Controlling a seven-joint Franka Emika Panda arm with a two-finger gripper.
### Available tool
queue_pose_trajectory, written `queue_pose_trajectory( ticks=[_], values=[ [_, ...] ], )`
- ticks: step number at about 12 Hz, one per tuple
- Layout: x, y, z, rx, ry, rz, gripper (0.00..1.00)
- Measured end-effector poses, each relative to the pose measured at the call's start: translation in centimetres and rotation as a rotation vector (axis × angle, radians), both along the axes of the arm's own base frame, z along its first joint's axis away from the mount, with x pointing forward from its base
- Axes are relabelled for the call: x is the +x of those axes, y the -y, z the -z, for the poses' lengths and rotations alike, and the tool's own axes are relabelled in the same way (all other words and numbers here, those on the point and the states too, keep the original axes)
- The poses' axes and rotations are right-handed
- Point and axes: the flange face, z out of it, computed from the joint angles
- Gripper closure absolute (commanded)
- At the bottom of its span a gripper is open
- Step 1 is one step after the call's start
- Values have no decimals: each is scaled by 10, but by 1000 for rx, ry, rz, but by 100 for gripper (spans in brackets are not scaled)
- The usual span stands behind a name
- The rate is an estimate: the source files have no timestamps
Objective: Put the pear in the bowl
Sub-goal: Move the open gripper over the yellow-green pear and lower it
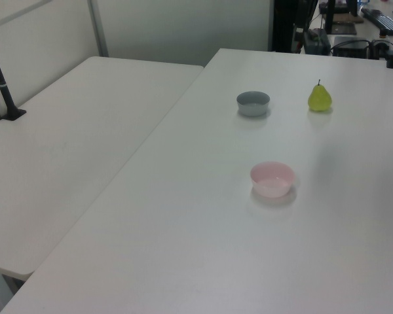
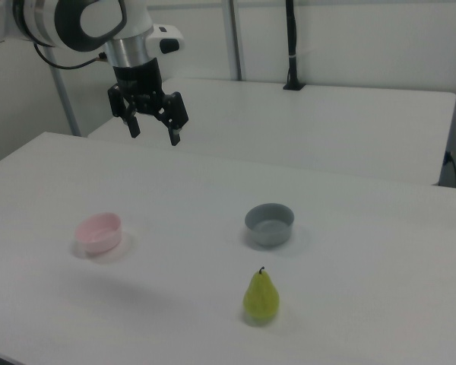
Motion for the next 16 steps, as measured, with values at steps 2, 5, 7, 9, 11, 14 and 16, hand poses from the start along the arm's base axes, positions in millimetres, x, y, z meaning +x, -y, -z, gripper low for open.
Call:
queue_pose_trajectory(
  ticks=[2,5,7,9,11,14,16],
  values=[
    [0,-1,0,0,-1,0,0],
    [1,-7,2,1,-3,1,0],
    [1,-7,2,1,-4,1,0],
    [1,-7,2,1,-4,1,0],
    [1,-4,2,-3,-5,-38,0],
    [-14,37,9,-59,-81,-332,0],
    [-23,73,10,-96,-109,-440,0]
  ],
)
